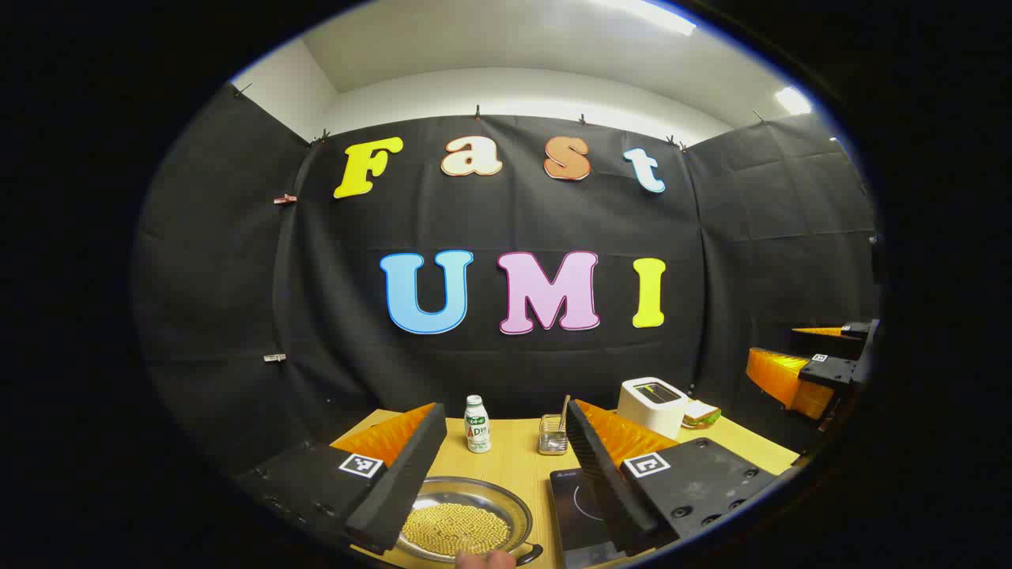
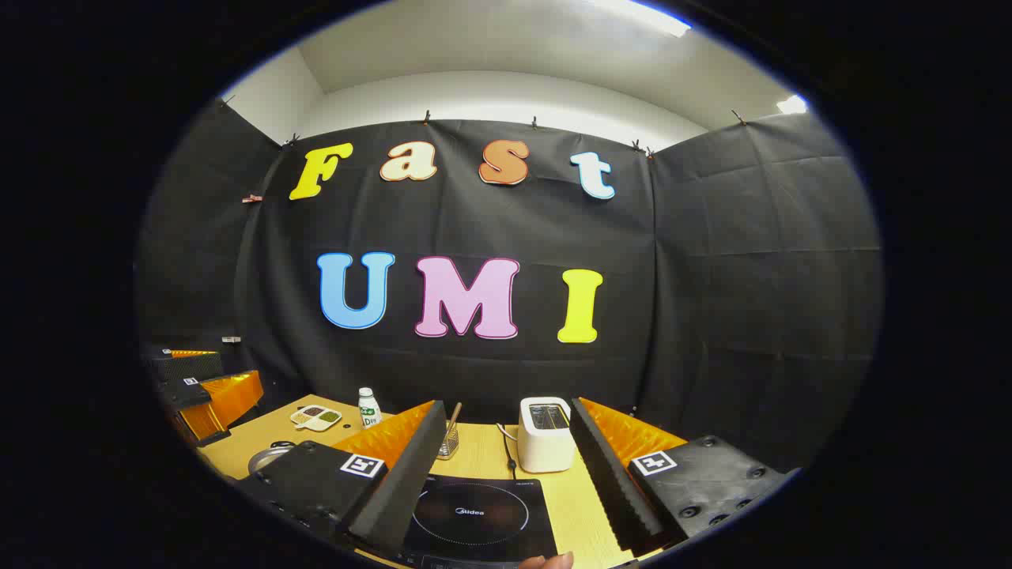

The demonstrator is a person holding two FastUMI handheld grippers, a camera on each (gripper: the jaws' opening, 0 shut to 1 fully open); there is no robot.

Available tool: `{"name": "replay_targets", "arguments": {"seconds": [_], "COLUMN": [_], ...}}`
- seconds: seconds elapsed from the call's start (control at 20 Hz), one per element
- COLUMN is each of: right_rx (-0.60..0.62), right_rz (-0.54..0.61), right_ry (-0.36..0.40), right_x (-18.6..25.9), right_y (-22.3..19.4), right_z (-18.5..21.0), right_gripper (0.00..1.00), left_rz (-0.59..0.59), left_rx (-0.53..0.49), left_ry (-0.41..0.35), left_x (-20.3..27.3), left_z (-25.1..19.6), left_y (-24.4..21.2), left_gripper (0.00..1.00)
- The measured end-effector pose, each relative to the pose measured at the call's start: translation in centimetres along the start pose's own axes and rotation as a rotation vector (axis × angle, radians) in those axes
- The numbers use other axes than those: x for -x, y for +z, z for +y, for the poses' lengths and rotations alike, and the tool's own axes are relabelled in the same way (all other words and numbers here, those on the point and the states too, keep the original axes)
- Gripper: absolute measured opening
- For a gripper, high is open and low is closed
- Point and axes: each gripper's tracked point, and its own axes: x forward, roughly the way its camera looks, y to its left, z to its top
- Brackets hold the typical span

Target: First push the handle of the pot to place it horizontally, then grasp the pot with both hands and set it on the induction cooktop.

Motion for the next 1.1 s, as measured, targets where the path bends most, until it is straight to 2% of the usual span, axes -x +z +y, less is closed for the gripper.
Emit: {"name": "replay_targets", "arguments": {"seconds": [0.7, 0.75, 0.8, 0.85, 1.1], "right_rx": [0.003, 0.004, 0.007, 0.008, 0.014], "right_rz": [-0.007, -0.007, -0.007, -0.005, -0.007], "right_ry": [-0.014, -0.015, -0.016, -0.017, -0.014], "right_x": [0.14, 0.18, 0.15, 0.19, 0.14], "right_y": [0.22, 0.17, 0.12, 0.1, 0.1], "right_z": [-0.52, -0.59, -0.67, -0.66, -0.68], "right_gripper": [0.97, 0.96, 0.97, 0.97, 0.96], "left_rz": [0.003, 0.003, 0.002, 0.002, -0.003], "left_rx": [0.005, 0.003, 0.0, -0.003, 0.016], "left_ry": [-0.006, -0.009, -0.01, -0.012, -0.011], "left_x": [0.24, 0.26, 0.2, 0.19, 0.04], "left_z": [-0.01, -0.11, -0.09, -0.11, -0.02], "left_y": [-0.3, -0.23, -0.3, -0.22, -0.4], "left_gripper": [0.95, 0.92, 0.95, 0.92, 0.95]}}
